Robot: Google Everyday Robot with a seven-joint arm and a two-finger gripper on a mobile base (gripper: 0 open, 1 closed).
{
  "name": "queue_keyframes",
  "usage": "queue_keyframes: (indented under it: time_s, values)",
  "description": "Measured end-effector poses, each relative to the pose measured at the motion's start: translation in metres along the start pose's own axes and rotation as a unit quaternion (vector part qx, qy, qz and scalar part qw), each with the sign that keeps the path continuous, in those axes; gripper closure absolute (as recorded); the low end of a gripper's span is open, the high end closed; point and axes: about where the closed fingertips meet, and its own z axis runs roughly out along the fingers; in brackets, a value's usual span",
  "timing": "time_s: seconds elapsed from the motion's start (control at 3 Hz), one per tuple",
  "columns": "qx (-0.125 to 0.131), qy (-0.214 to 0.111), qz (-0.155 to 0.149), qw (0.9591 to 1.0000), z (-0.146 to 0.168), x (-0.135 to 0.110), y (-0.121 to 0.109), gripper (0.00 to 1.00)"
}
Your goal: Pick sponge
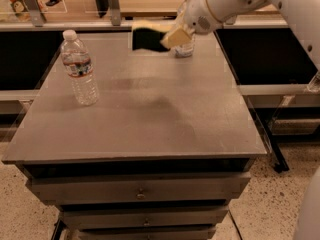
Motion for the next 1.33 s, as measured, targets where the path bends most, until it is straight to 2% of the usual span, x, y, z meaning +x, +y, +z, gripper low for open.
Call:
queue_keyframes:
  time_s: [0.33,0.67,1.33]
  values:
    - [-0.083,0.033,0.022,0.9957,0.044,0.031,0.063,1.00]
    - [-0.120,0.047,0.044,0.9907,0.068,0.045,0.094,0.82]
    - [-0.121,0.041,0.063,0.9898,0.074,0.053,0.102,0.36]
